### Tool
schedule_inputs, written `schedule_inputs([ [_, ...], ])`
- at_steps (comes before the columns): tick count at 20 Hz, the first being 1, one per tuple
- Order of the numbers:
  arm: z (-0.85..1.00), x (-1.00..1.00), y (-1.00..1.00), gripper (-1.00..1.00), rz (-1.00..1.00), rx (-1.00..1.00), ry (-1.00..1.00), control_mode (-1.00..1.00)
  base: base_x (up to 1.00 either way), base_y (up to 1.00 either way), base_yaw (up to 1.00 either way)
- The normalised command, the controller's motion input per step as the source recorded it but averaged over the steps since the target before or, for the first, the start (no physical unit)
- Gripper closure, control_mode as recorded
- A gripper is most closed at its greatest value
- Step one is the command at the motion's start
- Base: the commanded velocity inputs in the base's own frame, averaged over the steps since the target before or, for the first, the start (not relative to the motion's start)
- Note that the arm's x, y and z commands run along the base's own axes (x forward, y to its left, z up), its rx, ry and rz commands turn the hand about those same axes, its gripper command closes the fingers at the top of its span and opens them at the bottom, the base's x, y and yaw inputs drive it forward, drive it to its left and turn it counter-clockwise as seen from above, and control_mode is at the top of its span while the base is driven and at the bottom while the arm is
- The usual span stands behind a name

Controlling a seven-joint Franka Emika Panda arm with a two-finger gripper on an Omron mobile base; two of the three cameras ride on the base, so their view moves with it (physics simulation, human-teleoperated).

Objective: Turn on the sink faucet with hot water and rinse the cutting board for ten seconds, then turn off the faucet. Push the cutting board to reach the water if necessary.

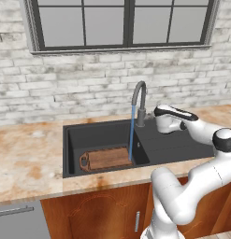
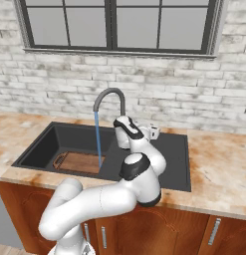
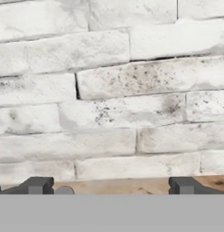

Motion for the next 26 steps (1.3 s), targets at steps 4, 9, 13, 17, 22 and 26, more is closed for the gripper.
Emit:
schedule_inputs([
  [4, 0.0, 0.0, -0.26, -1.0, 0.0, 0.0, 0.0, -1.0, 0.0, 0.0, 0.0],
  [9, 0.0, 0.0, -0.26, -1.0, 0.0, 0.0, 0.0, -1.0, 0.0, 0.0, 0.0],
  [13, 0.0, 0.0, -0.31, -1.0, 0.0, 0.0, 0.0, -1.0, 0.0, 0.0, 0.0],
  [17, 0.0, 0.0, -0.11, -1.0, 0.0, 0.0, 0.0, -1.0, 0.0, 0.0, 0.0],
  [22, 0.0, 0.0, 0.0, -1.0, 0.0, 0.0, 0.0, -1.0, 0.0, 0.0, 0.0],
  [26, 0.04, 0.0, 0.0, -1.0, 0.0, 0.0, 0.06, -1.0, 0.0, 0.0, 0.0],
])
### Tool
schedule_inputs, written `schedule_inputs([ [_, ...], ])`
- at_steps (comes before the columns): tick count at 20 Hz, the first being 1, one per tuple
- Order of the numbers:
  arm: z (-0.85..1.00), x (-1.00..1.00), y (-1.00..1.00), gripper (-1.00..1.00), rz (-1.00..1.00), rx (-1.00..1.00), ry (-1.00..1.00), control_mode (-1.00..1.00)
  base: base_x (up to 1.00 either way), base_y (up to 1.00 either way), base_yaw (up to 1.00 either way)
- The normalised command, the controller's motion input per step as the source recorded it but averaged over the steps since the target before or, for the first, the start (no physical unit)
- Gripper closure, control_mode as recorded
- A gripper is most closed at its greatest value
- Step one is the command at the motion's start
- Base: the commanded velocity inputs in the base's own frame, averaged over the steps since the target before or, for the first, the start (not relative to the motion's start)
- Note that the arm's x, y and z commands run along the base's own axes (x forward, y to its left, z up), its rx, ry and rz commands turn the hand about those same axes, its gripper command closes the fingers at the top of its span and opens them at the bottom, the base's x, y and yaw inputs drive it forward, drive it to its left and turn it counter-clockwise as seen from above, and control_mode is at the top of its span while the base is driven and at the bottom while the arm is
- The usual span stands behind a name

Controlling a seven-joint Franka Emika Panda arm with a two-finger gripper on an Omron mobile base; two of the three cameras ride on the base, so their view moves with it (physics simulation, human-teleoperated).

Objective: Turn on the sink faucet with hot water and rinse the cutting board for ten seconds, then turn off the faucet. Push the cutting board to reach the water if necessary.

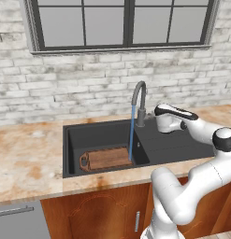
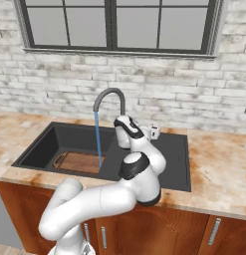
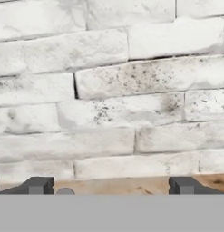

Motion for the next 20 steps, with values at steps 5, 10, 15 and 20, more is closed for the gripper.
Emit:
schedule_inputs([
  [5, 0.26, 0.0, -0.05, -1.0, 0.0, 0.0, 0.08, -1.0, 0.0, 0.0, 0.0],
  [10, 0.34, -0.09, 0.0, -1.0, 0.0, 0.0, 0.02, -1.0, 0.0, 0.0, 0.0],
  [15, 0.23, -0.31, -0.15, -1.0, 0.0, 0.02, 0.0, -1.0, 0.0, 0.0, 0.0],
  [20, 0.03, -0.29, -0.4, -1.0, 0.0, 0.05, 0.0, -1.0, 0.0, 0.0, 0.0],
])
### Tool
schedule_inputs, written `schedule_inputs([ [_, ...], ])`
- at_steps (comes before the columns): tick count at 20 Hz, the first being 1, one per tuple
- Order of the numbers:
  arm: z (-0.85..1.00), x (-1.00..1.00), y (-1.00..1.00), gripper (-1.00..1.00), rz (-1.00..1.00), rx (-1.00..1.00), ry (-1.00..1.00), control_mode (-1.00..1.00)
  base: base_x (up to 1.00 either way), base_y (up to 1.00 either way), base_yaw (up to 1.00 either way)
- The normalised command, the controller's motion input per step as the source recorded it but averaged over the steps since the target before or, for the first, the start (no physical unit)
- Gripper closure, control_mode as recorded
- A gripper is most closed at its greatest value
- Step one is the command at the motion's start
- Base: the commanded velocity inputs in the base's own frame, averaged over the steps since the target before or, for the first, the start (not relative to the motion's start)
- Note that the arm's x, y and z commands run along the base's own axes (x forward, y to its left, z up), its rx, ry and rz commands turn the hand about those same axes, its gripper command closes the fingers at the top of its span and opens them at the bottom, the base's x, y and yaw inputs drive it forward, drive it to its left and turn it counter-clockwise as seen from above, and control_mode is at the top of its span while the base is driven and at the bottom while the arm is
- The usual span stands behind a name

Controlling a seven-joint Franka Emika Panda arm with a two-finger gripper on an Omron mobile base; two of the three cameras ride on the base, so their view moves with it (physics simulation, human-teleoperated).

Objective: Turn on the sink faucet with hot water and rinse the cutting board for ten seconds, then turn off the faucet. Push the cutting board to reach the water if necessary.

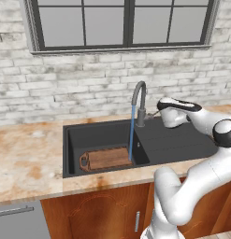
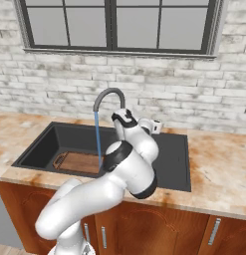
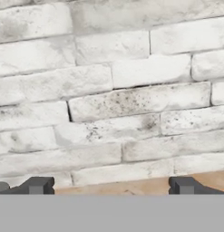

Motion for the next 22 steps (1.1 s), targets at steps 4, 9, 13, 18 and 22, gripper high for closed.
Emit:
schedule_inputs([
  [4, -0.02, -0.23, -0.29, -1.0, 0.0, 0.01, 0.0, -1.0, 0.0, 0.0, 0.0],
  [9, -0.22, -0.21, -0.08, -1.0, 0.0, 0.0, 0.0, -1.0, 0.0, 0.0, 0.0],
  [13, -0.15, -0.13, -0.14, -1.0, 0.0, 0.0, 0.0, -1.0, 0.0, 0.0, 0.0],
  [18, -0.1, -0.01, -0.01, -1.0, 0.0, 0.0, 0.0, -1.0, 0.0, 0.0, 0.0],
  [22, -0.18, 0.0, 0.0, -1.0, 0.0, 0.0, 0.0, -1.0, 0.0, 0.0, 0.0],
])
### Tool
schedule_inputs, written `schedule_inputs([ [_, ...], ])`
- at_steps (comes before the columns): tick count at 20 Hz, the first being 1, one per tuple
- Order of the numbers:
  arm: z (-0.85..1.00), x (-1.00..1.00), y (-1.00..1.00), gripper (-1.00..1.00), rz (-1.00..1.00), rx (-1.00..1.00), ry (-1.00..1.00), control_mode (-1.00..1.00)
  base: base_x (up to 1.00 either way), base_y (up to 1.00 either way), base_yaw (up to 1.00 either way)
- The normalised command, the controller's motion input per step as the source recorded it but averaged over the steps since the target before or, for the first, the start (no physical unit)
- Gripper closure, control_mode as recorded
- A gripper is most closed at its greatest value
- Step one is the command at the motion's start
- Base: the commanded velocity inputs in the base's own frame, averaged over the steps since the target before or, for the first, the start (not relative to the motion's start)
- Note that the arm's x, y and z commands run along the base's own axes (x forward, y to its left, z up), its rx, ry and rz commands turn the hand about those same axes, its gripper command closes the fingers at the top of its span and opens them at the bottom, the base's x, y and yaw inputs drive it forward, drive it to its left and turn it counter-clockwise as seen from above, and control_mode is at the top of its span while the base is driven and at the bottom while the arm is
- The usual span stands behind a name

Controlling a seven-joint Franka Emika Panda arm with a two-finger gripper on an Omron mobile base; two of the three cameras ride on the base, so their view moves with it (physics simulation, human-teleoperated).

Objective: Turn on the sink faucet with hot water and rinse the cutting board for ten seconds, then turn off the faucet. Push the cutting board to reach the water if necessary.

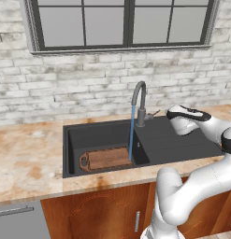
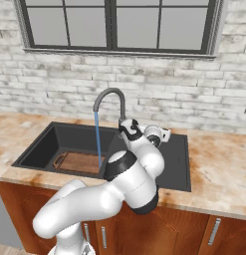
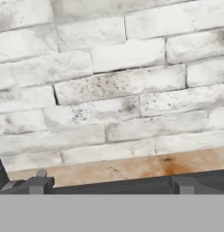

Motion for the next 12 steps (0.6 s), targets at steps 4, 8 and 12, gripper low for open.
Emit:
schedule_inputs([
  [4, -0.22, 0.0, 0.0, -1.0, 0.0, 0.0, 0.0, -1.0, 0.0, 0.0, 0.0],
  [8, -0.1, 0.0, 0.0, -1.0, 0.0, 0.0, 0.0, -1.0, 0.0, 0.0, 0.0],
  [12, -0.01, 0.0, 0.0, -1.0, 0.0, 0.0, 0.0, -1.0, 0.0, 0.0, 0.0],
])
